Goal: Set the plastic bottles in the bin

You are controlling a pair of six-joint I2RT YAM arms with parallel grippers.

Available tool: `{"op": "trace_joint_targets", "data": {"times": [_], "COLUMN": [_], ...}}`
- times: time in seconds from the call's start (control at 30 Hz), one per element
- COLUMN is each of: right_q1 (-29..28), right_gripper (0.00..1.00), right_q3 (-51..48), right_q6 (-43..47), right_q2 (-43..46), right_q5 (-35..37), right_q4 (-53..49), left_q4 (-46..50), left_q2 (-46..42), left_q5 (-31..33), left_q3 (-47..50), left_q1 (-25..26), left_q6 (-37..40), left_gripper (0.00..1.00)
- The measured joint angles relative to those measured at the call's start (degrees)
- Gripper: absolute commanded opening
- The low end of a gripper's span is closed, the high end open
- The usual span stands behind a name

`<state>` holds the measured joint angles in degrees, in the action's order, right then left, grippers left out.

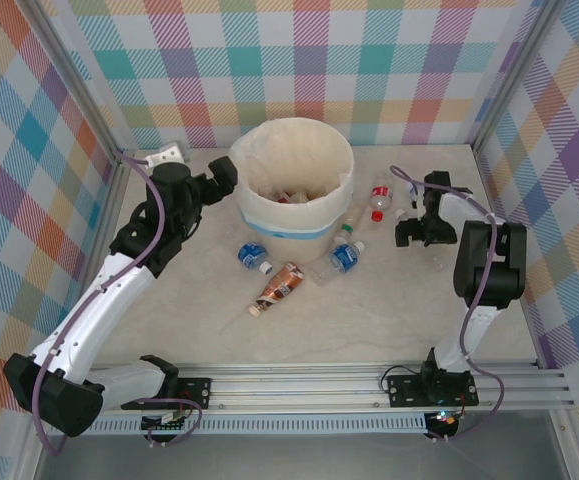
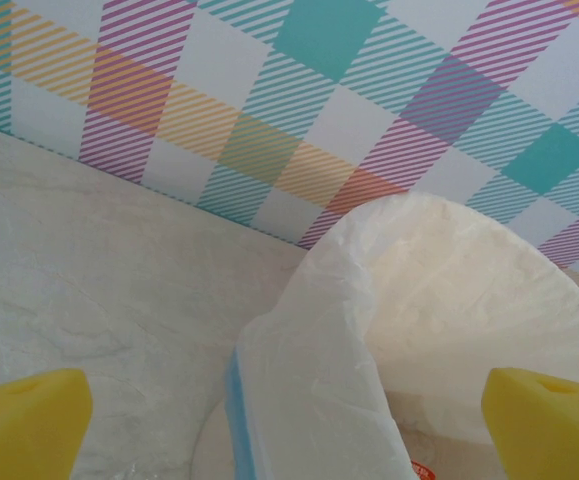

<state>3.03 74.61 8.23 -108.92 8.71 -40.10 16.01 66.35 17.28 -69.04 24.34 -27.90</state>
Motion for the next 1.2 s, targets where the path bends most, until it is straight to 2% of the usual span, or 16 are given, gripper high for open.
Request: {"op": "trace_joint_targets", "data": {"times": [0.1, 0.23, 0.67, 0.97, 1.2], "right_q1": [0.00, -0.20, -1.18, -1.88, -2.73], "right_gripper": [0.93, 0.74, 0.56, 0.51, 0.47], "right_q3": [0.20, 0.42, 0.13, -2.29, -5.35], "right_q6": [0.90, 1.75, 0.96, -0.90, -3.19], "right_q2": [-1.73, -2.36, -0.33, 12.31, 24.65], "right_q5": [0.04, 0.15, 0.92, -1.77, -6.49], "right_q4": [-0.68, -0.87, -0.57, 1.53, 4.52], "left_q4": [0.11, 0.17, 0.55, 2.49, 5.05], "left_q2": [-0.15, -0.15, 1.22, 1.27, -2.89], "left_q5": [0.00, -0.04, -0.39, 0.26, 4.17], "left_q3": [1.03, 1.31, 1.31, 1.57, 5.90], "left_q1": [-0.55, -1.29, -1.53, -1.79, -2.19], "left_q6": [-0.74, -1.31, -1.75, -2.56, -2.54], "left_gripper": [1.00, 1.00, 1.00, 1.00, 1.00]}}
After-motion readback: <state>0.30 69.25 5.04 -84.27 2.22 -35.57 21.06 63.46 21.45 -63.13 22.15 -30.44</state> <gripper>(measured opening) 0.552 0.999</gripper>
